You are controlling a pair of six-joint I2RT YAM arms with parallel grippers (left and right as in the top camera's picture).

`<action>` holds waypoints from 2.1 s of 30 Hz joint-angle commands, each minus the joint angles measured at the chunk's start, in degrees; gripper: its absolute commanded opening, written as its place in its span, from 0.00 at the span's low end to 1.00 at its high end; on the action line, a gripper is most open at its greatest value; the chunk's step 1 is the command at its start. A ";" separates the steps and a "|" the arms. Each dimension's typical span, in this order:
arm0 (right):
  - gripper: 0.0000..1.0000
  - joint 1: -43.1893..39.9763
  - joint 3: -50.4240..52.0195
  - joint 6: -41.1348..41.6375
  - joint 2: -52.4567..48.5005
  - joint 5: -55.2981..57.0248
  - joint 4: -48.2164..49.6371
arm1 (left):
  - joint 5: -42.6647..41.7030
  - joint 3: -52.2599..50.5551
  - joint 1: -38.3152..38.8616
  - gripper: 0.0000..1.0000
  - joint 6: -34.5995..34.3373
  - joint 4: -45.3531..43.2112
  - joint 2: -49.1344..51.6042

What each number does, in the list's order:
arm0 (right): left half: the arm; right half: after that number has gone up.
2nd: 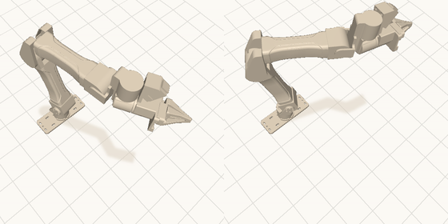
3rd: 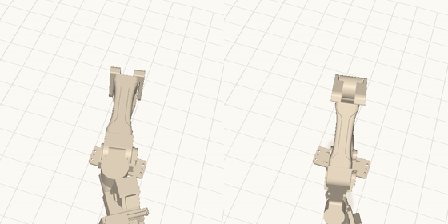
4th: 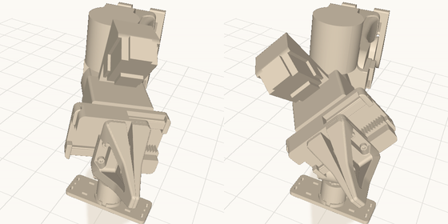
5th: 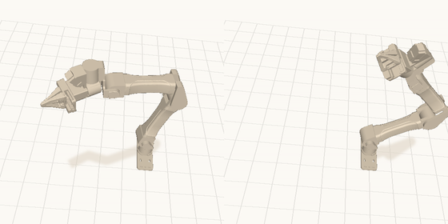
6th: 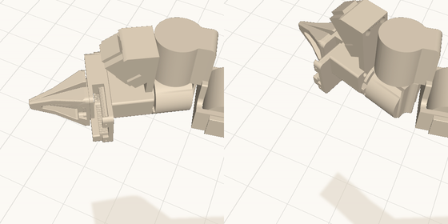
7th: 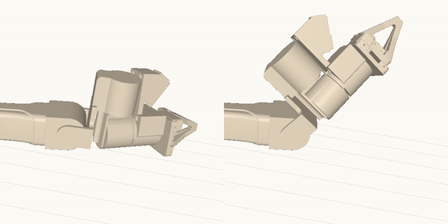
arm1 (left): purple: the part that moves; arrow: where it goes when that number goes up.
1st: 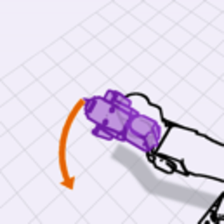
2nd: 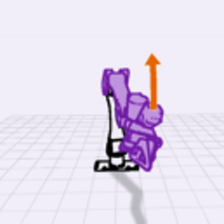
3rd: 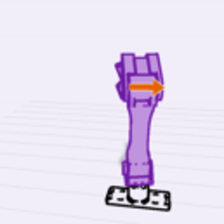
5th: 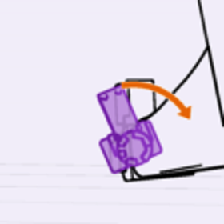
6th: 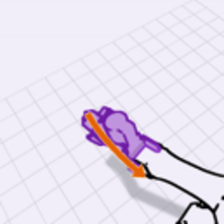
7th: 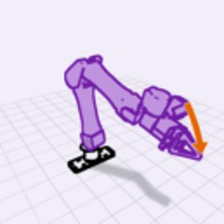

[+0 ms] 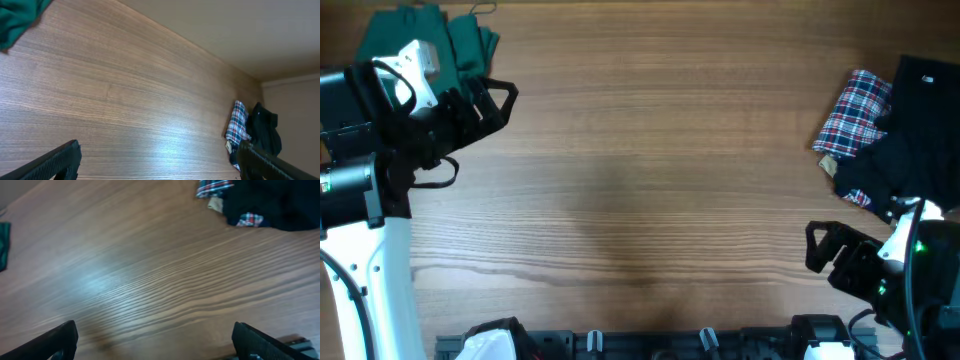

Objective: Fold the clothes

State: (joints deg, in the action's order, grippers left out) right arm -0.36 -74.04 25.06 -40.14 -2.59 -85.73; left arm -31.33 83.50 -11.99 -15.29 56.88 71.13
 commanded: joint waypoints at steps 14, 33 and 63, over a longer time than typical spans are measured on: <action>1.00 0.17 1.60 0.59 -0.13 5.62 -0.02 | 0.39 0.07 0.31 1.00 1.40 0.00 -0.61; 1.00 0.15 2.89 0.42 4.42 11.21 11.56 | 0.39 0.07 0.31 1.00 1.40 0.00 -0.61; 1.00 0.07 63.10 -16.04 39.93 -3.28 76.81 | 0.39 0.07 0.31 1.00 1.40 0.00 -0.61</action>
State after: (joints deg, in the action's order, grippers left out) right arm -0.36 -12.97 10.35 -1.41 -4.82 -9.96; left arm -31.14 83.50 -11.99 -15.27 57.01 71.13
